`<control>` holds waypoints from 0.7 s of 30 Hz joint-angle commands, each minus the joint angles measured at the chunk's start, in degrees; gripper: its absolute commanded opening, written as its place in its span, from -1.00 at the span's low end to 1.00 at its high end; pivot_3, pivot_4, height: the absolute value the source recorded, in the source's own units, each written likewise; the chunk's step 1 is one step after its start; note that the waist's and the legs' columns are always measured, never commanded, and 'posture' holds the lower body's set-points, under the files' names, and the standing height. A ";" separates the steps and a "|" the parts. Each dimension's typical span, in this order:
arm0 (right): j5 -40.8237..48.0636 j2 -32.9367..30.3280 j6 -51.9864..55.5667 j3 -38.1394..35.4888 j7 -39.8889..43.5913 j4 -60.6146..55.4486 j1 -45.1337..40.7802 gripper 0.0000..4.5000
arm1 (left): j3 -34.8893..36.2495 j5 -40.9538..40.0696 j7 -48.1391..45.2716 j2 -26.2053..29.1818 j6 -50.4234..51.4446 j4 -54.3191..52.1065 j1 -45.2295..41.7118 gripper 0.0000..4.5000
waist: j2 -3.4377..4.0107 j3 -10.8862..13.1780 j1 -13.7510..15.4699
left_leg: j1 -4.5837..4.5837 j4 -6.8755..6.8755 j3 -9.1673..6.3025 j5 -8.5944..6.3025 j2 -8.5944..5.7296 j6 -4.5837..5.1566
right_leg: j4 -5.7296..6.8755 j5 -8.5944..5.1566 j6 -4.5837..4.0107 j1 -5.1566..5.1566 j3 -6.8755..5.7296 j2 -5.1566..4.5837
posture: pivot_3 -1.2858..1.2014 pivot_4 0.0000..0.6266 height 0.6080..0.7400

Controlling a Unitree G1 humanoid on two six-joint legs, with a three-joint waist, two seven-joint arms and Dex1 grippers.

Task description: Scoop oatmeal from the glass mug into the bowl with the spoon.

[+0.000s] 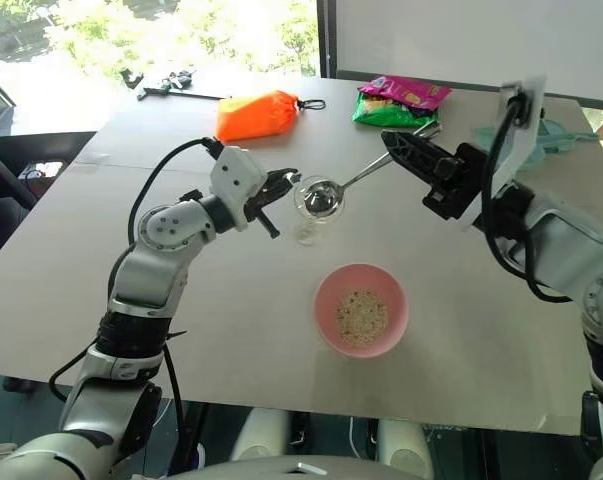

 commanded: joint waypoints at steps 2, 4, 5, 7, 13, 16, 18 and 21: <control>-11.34 2.50 1.32 3.40 4.19 -0.23 -4.71 -1.00 | 1.56 -1.33 2.32 -0.49 1.86 -5.22 -0.29 -0.99 | 0.01 -0.01 -0.18 | 0.02 0.00 0.02 0.00 0.00 0.00 | 0.02 0.00 0.00 0.00 0.01 0.01 | 0.03 -0.52 1.00; -17.09 3.90 2.12 6.52 6.83 -0.25 -6.40 -1.00 | 1.59 -1.78 3.07 -1.21 2.67 -5.51 -0.17 -0.99 | 0.03 -0.01 -0.27 | 0.06 -0.02 0.05 0.00 0.01 0.00 | 0.03 0.00 0.00 -0.01 0.04 0.02 | 0.03 -0.52 1.00; -18.80 4.97 2.45 7.75 9.15 -0.09 -6.86 -1.00 | 1.53 -1.94 3.47 -1.58 2.99 -5.56 -0.19 -0.99 | 0.03 -0.01 -0.25 | 0.07 -0.02 0.05 0.00 0.01 0.00 | 0.03 0.00 0.00 -0.01 0.05 0.02 | 0.03 -0.52 1.00; -22.95 7.33 2.21 9.40 12.10 0.78 -7.12 -0.84 | 1.30 -2.13 4.13 -2.24 3.28 -5.35 -0.15 -1.00 | 0.02 -0.01 -0.17 | 0.07 -0.04 0.04 0.00 0.02 0.00 | 0.03 0.00 0.00 -0.01 0.05 0.02 | 0.03 -0.52 1.00; -34.44 9.10 1.30 9.96 18.96 0.67 -7.06 0.30 | 3.06 -4.74 6.75 -5.48 5.62 -4.18 0.83 -1.00 | 0.03 -0.01 -0.01 | -0.05 0.00 0.03 0.00 -0.02 0.00 | -0.04 0.00 0.00 -0.01 0.02 -0.01 | 0.03 -0.52 1.00; -36.92 5.40 -0.15 4.48 24.26 -2.59 -2.08 0.96 | 7.39 -7.29 10.07 -8.37 5.96 -0.13 1.68 -1.00 | 0.03 -0.01 0.11 | -0.05 -0.01 -0.04 0.00 -0.01 0.00 | -0.03 0.00 0.00 -0.01 -0.03 0.00 | 0.03 -0.52 1.00; -37.73 4.06 -2.22 1.57 28.83 -4.66 1.65 0.96 | 8.96 -7.63 11.40 -8.93 5.35 1.87 1.83 -1.00 | 0.03 -0.01 0.14 | -0.05 -0.03 -0.10 0.00 -0.02 0.00 | -0.05 0.00 0.00 0.01 -0.05 0.01 | 0.03 -0.52 1.00; -38.65 -1.40 -3.06 -6.03 37.80 -8.37 13.54 0.96 | 11.57 -7.47 12.54 -8.38 2.18 7.35 1.53 -1.00 | 0.03 0.00 -0.05 | -0.04 -0.05 -0.10 0.00 -0.04 0.01 | -0.04 0.00 0.00 0.00 -0.03 0.02 | 0.03 -0.52 1.00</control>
